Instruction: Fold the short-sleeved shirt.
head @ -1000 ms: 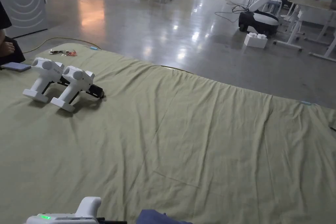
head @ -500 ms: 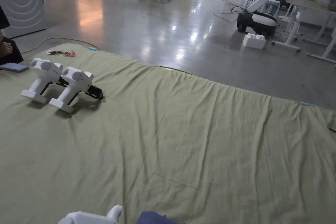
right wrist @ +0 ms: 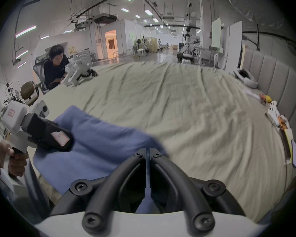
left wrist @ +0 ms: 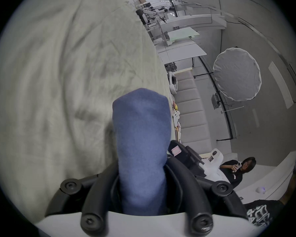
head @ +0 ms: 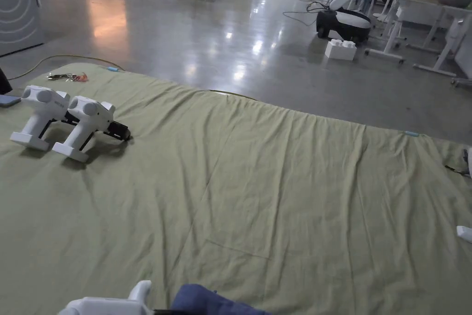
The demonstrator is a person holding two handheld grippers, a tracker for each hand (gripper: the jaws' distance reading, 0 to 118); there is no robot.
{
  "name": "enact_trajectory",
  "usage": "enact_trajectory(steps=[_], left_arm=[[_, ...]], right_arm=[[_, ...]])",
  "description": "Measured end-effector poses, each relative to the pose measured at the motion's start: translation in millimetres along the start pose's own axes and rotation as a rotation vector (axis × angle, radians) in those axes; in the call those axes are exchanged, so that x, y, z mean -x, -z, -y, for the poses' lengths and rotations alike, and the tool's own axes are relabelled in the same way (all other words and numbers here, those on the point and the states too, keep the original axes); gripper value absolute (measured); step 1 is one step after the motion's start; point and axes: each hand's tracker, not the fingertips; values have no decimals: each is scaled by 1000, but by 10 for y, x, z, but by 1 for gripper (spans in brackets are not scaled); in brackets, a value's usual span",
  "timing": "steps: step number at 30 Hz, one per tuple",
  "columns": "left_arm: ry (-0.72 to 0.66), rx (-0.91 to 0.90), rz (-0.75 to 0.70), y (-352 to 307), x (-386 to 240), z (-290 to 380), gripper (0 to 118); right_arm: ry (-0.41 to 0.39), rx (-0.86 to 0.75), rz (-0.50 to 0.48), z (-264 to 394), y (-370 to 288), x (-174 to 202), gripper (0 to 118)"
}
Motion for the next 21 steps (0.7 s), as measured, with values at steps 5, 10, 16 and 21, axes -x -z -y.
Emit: enact_trajectory(steps=[5,10,16,21], left_arm=[[56,-41,-81,-762,-126,-358,26],[85,-118,-235,-1848,-56,-887,26],[41,-147,-466,-2686,-198,-1242,26],[17,-116,-620,-2938,-213,-1378,26]], right_arm=[[0,-129,69,-527,-139,-317,6],[15,-219,133,-1012,-270,-713,6],[-10,-250,194,-1205,-321,-1001,6],[-5,-245,225,-1184,-351,-1116,6]])
